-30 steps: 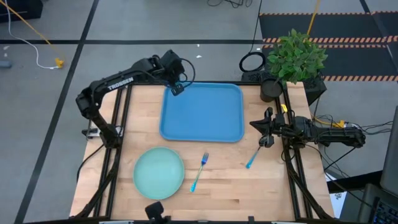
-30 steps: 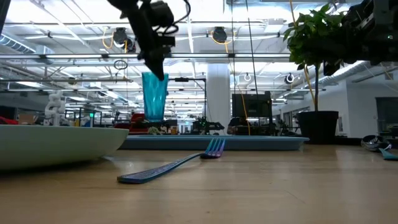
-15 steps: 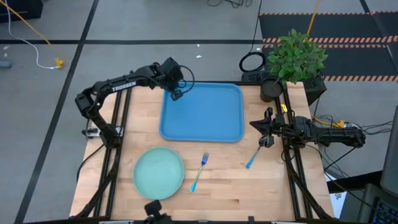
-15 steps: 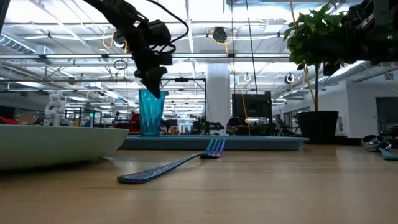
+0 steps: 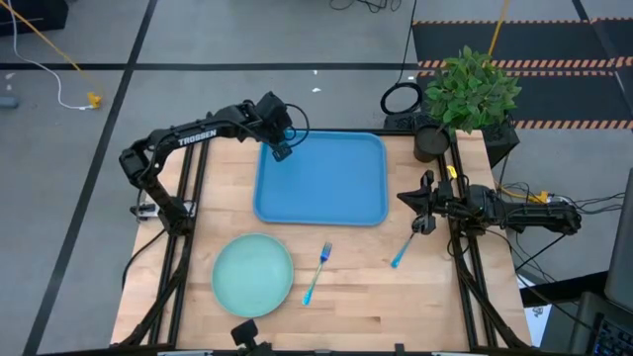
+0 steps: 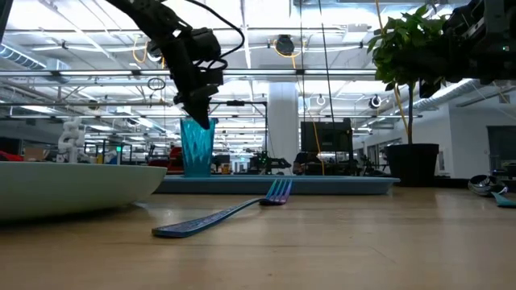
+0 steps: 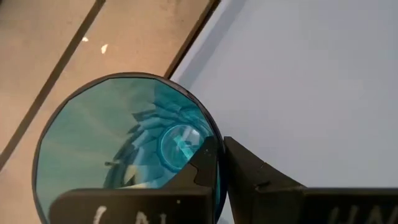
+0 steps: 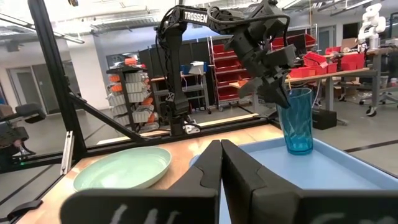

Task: Pick and place plate/cup/fork/spoon on tray
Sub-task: Put the cup on the top right of the blue tray

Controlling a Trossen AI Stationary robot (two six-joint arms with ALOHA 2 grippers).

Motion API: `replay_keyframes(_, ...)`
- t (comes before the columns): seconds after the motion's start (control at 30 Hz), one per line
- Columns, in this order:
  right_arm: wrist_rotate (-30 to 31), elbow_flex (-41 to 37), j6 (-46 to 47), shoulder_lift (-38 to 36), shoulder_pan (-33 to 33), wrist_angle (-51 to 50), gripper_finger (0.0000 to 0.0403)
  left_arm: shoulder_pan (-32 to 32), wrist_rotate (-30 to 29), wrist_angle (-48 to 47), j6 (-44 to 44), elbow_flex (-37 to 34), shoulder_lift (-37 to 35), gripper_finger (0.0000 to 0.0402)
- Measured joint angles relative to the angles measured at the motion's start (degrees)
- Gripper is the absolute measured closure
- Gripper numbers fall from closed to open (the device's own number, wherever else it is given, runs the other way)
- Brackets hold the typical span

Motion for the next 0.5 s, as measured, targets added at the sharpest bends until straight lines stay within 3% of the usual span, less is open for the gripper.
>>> replay_keyframes(0.5, 0.0, 0.0, -0.6, 0.0, 0.0, 0.0, 0.0403, 1.0, -1.6, 0.1, 0.2, 0.0, 0.0, 0.037)
